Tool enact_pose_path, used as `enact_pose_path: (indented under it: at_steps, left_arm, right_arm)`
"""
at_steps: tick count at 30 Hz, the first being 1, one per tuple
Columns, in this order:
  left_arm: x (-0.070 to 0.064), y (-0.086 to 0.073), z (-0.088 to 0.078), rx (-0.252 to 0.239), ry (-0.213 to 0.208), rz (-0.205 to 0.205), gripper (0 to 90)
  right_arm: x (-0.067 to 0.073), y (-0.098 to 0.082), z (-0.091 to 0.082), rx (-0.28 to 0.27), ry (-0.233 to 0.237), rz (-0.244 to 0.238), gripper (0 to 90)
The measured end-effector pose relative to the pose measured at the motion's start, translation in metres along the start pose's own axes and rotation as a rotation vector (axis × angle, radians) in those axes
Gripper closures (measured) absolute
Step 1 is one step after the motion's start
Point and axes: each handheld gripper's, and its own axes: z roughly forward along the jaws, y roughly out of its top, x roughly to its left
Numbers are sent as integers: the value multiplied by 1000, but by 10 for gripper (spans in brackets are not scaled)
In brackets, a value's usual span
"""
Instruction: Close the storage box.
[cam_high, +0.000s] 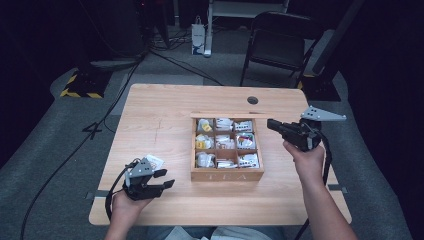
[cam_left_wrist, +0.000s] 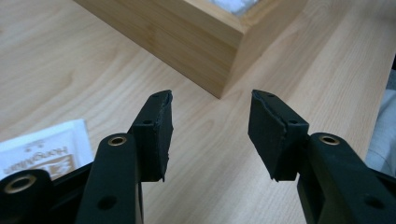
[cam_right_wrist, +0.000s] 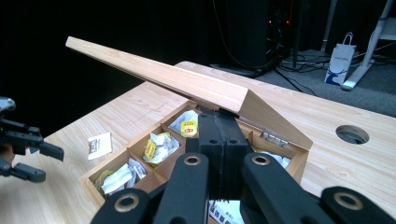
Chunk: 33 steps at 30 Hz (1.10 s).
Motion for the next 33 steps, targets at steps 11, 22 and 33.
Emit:
enact_pose_path:
  at_steps: [11, 22, 33]
  left_arm:
    - [-8, -14, 11, 58, -10, 25, 494]
    - [-8, -21, 23, 144, 3, 49, 496]
    - [-9, -22, 29, 192, 22, 76, 494]
  right_arm:
    - [0, 0, -1, 22, 8, 2, 900]
    - [1, 1, -3, 75, 24, -6, 900]
    - [-2, -1, -5, 147, 21, 22, 899]
